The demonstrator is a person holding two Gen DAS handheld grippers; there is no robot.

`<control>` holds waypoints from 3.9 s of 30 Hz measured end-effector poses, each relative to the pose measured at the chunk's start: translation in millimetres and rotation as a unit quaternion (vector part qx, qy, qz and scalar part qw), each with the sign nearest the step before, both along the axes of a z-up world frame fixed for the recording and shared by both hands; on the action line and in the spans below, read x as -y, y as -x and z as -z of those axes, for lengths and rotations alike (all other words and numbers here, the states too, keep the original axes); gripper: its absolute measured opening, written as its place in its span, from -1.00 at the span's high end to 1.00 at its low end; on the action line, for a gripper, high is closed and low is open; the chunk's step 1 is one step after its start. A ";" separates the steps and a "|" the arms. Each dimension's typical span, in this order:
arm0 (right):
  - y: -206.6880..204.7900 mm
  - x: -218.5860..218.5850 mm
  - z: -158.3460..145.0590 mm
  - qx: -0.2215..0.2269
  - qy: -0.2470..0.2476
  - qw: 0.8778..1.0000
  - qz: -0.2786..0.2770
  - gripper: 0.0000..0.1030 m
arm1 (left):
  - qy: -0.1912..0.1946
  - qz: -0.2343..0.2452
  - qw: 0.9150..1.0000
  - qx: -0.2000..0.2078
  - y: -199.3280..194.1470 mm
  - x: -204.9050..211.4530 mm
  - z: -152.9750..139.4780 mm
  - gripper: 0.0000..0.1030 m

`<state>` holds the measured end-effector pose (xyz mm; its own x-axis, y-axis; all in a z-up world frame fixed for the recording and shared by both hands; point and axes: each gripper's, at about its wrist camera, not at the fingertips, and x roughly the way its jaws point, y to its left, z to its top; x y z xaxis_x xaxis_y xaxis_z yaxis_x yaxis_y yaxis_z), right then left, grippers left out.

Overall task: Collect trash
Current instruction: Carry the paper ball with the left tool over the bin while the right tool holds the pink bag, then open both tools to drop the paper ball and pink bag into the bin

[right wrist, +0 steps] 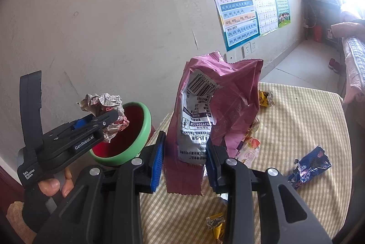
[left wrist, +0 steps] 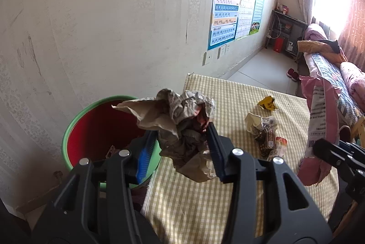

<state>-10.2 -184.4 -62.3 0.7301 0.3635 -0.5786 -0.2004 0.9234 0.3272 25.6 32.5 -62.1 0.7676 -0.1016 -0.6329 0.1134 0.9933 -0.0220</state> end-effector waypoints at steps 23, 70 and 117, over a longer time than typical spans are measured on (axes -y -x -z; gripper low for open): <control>-20.0 -34.8 5.4 -0.010 0.011 0.999 -0.043 0.37 | 0.003 -0.030 0.999 -0.009 -9.1 -27.3 9.1 0.16; -88.0 -142.7 12.7 -0.025 0.038 0.985 -0.165 0.35 | -0.014 -0.105 0.993 -0.051 -50.3 -112.0 38.4 0.14; -69.4 -2.2 35.1 -0.058 0.072 0.995 0.049 -0.24 | 0.026 -0.075 0.994 -0.076 -60.1 -88.4 45.6 -0.41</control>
<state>59.2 -182.2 -97.4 0.6832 0.2016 -0.7019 -0.0758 0.9755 0.2064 85.7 120.8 -107.7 0.6719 -0.0291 -0.7400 -0.0445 0.9958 -0.0795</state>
